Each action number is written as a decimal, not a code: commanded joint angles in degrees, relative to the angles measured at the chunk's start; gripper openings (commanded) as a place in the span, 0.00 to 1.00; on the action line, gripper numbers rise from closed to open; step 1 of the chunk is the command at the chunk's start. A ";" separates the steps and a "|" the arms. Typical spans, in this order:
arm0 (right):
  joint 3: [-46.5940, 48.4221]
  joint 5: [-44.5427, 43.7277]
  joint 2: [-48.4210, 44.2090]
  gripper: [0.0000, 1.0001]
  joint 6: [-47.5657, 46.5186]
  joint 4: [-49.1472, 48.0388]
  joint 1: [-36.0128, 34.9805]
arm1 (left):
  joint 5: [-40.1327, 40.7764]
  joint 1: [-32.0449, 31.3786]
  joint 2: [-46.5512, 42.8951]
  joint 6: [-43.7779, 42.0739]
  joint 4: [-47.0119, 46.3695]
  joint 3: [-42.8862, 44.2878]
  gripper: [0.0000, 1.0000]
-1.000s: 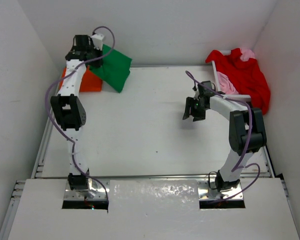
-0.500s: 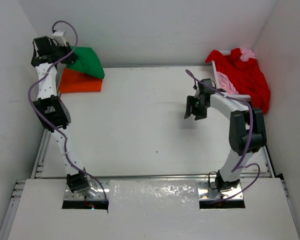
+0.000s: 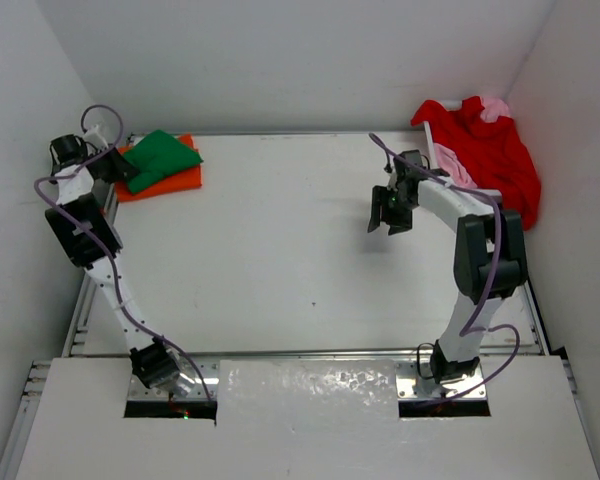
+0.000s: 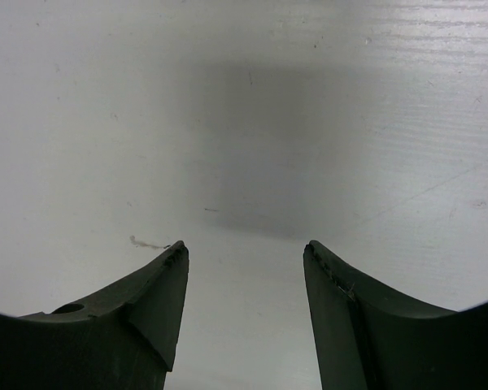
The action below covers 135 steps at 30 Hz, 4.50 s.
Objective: Fold and stack the t-shirts
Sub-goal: Put the neatly folded tshirt into the corner of the board with the left arm
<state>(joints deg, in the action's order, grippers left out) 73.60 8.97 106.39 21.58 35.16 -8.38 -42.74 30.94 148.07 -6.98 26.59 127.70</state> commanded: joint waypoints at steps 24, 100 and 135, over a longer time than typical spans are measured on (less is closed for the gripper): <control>-1.36 -0.36 -0.13 0.57 -1.19 0.18 -0.49 | -4.10 -15.64 -13.34 23.31 -28.42 8.87 0.00; 2.50 -2.03 0.92 0.57 -4.27 -0.70 -5.94 | 44.24 -14.22 -23.19 -16.93 17.98 0.08 0.66; 3.83 0.08 3.48 0.57 -3.22 -0.97 -6.30 | 39.24 -21.27 -10.52 -40.21 -10.77 -25.22 0.71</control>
<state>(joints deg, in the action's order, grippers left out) 76.95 8.16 110.78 17.98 34.92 -14.55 -1.15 9.67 133.19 -39.81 14.81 103.74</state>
